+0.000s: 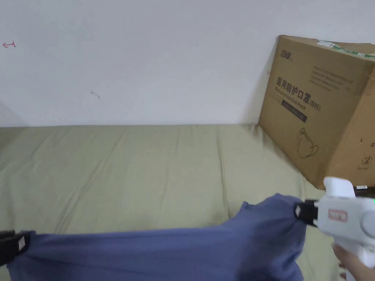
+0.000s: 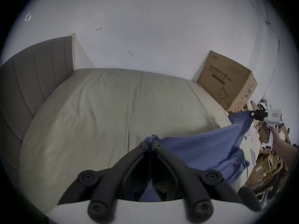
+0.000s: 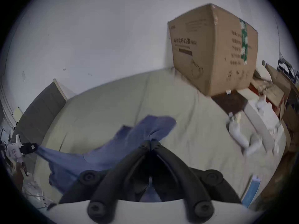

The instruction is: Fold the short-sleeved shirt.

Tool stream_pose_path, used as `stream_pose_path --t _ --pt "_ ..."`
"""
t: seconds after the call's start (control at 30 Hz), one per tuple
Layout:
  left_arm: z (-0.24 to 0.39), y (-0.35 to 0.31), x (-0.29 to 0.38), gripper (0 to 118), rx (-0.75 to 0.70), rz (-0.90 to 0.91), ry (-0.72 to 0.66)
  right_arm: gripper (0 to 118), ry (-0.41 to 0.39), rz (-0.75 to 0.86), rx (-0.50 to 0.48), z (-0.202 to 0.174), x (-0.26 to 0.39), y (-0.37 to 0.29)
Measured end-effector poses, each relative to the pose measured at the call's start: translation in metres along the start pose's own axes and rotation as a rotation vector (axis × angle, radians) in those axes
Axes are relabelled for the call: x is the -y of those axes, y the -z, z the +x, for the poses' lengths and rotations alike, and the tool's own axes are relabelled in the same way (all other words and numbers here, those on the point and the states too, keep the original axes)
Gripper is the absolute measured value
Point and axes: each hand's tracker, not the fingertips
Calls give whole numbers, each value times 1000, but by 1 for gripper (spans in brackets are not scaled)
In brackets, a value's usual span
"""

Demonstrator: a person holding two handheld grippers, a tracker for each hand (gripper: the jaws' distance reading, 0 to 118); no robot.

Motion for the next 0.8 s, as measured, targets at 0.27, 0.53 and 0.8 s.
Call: stream_pose_path --t 0.27,0.53,0.8 --pt "-16 -27 118 3 28 -185 -155 0 103 -279 34 45 168 -47" --pt "4 -65 129 114 -34 -117 -91 114 42 -141 31 29 161 -78" --pt "93 -129 69 118 13 272 51 116 -64 224 -153 -71 98 -140"
